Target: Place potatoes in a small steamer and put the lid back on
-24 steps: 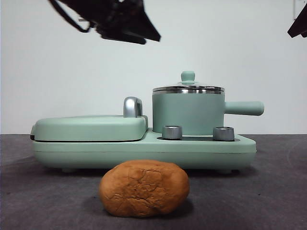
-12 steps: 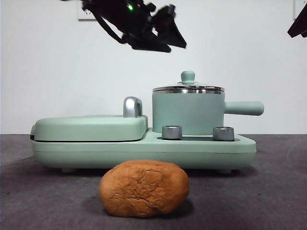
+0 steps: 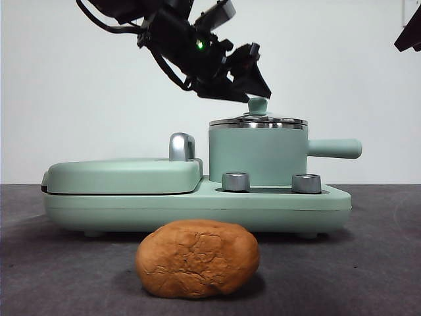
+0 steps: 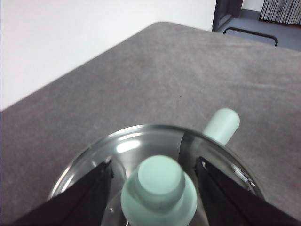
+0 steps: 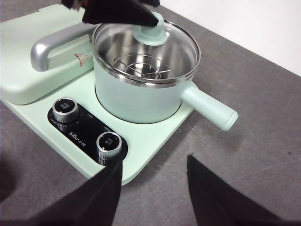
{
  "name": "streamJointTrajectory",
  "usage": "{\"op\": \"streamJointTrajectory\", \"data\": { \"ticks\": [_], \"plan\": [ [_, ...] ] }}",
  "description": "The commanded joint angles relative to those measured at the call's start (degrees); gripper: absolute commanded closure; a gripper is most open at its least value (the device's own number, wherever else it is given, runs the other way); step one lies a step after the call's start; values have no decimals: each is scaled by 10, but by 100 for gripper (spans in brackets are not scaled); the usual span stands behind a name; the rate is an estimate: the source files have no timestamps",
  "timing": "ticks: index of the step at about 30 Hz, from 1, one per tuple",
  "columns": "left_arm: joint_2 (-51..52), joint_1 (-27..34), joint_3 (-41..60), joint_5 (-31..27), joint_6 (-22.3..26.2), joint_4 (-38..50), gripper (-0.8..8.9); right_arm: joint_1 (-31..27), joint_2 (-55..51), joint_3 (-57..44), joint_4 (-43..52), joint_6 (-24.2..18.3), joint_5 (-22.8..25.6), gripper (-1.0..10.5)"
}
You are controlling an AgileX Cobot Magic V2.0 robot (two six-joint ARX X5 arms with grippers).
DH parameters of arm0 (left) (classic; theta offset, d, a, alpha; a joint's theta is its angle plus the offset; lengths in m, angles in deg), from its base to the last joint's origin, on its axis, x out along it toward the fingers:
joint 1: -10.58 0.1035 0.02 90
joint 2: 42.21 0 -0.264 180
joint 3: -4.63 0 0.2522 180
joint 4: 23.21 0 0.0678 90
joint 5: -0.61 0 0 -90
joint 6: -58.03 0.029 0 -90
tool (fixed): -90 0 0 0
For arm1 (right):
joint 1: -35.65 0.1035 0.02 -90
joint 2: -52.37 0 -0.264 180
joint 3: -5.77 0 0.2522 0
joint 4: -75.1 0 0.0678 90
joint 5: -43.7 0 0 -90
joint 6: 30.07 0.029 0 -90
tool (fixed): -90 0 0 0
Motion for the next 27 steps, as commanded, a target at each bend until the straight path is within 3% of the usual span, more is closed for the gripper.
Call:
{"op": "streamJointTrajectory", "data": {
  "ticks": [1,13,20,27],
  "plan": [
    [-20,-5,-15,0,-5,3,533,3,2,11,4,-3,1,729],
    [-29,-6,-15,0,-5,5,541,3,2,11,4,-3,2,729],
    [-29,-6,-15,0,-5,6,806,3,2,11,4,-3,3,729],
    [-29,-6,-15,-2,-4,13,807,3,2,11,4,-3,3,729]
  ]
}}
